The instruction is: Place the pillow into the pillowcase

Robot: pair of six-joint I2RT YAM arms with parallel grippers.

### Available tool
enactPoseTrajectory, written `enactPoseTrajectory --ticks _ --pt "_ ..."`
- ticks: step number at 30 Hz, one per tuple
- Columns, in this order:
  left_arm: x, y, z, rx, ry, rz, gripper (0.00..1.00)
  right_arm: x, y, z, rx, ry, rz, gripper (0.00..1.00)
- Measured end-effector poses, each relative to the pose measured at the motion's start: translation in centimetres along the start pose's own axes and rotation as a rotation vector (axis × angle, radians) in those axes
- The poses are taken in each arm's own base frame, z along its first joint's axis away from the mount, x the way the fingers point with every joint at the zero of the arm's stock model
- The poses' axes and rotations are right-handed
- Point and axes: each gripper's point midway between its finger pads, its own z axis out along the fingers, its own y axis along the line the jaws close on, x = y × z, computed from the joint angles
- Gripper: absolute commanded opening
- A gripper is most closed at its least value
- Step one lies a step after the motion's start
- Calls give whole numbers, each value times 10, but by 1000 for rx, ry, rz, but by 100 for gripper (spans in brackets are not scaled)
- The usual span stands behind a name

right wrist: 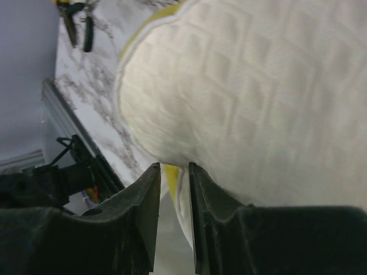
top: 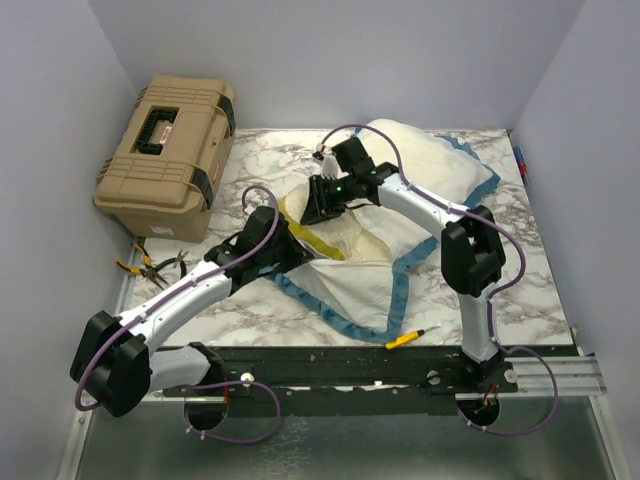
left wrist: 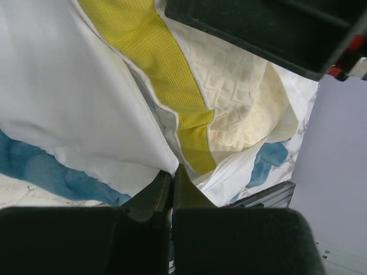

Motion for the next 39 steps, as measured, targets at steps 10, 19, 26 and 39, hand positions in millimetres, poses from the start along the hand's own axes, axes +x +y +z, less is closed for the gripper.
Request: enactPoseTrajectory --ticks 10,19,26,39 --pt "-24 26 -19 -145 -150 -2 0 27 -71 -9 349 16 37 30" --pt "-67 2 -48 -193 -311 18 0 39 -83 -18 402 22 -13 30" --pt "-90 -43 -67 -76 -372 102 0 46 -61 -14 251 72 -31 34" --pt "-54 -67 -55 51 -279 312 72 17 -22 -58 109 -20 -5 61"
